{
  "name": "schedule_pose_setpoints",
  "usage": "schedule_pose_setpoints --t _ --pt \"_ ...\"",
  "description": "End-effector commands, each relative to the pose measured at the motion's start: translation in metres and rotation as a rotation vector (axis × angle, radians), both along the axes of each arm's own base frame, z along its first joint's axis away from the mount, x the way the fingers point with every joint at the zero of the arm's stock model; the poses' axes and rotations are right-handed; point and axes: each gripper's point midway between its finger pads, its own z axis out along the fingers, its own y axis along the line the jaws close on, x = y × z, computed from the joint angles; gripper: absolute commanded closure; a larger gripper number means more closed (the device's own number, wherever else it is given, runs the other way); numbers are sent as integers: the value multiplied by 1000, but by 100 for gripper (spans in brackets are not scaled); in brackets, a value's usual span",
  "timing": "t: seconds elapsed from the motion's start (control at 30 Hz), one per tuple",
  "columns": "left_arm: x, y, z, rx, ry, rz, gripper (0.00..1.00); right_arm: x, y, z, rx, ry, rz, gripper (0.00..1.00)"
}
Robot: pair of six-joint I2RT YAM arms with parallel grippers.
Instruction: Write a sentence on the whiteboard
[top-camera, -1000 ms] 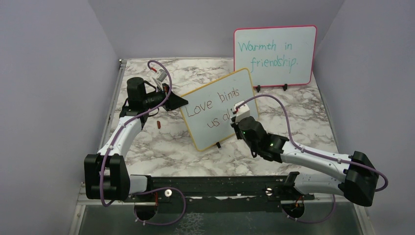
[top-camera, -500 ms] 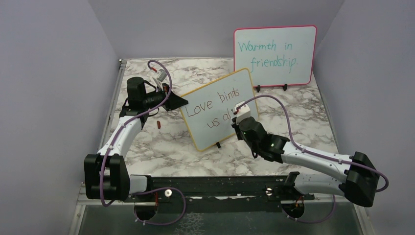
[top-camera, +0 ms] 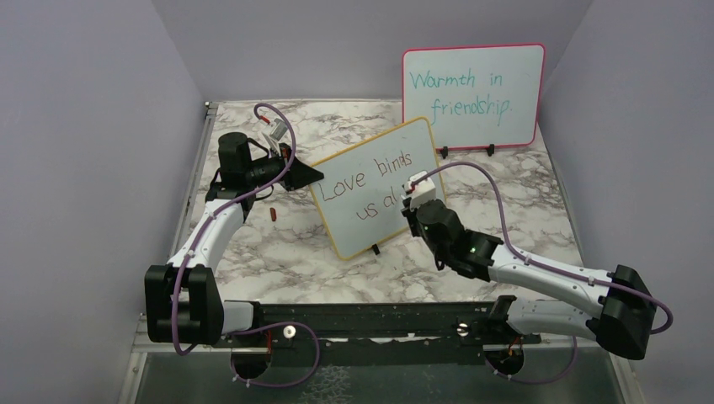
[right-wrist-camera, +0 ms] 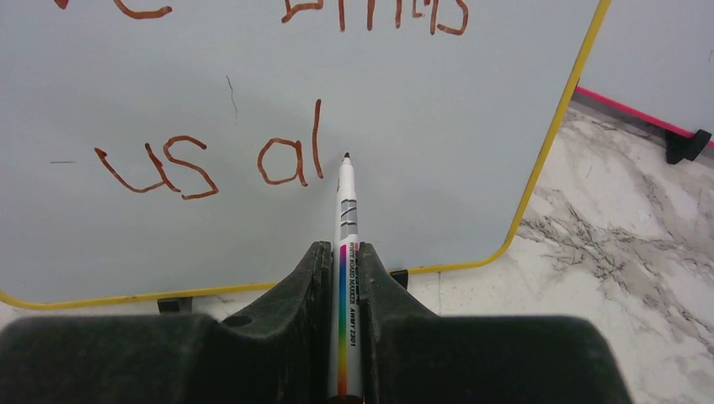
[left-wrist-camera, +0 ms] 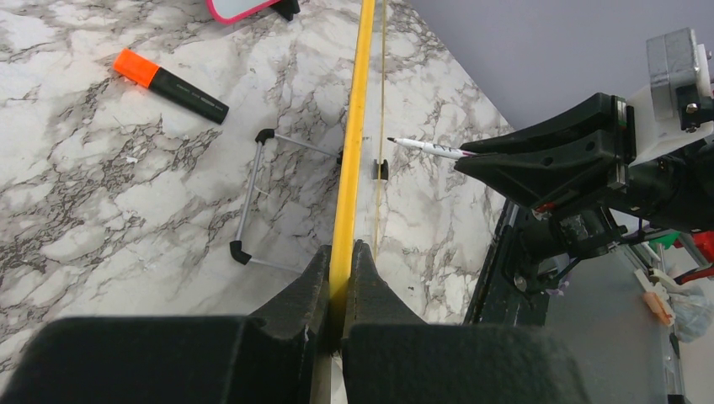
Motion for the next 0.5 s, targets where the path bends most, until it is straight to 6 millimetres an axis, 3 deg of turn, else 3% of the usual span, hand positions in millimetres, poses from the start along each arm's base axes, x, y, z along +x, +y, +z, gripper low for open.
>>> schedule_pose_setpoints --t 0.0,0.47 --pt "11 12 -24 81 25 81 100 12 2 32 45 -100 -27 99" --pt "11 13 -24 81 27 83 100 21 17 41 50 -133 0 99"
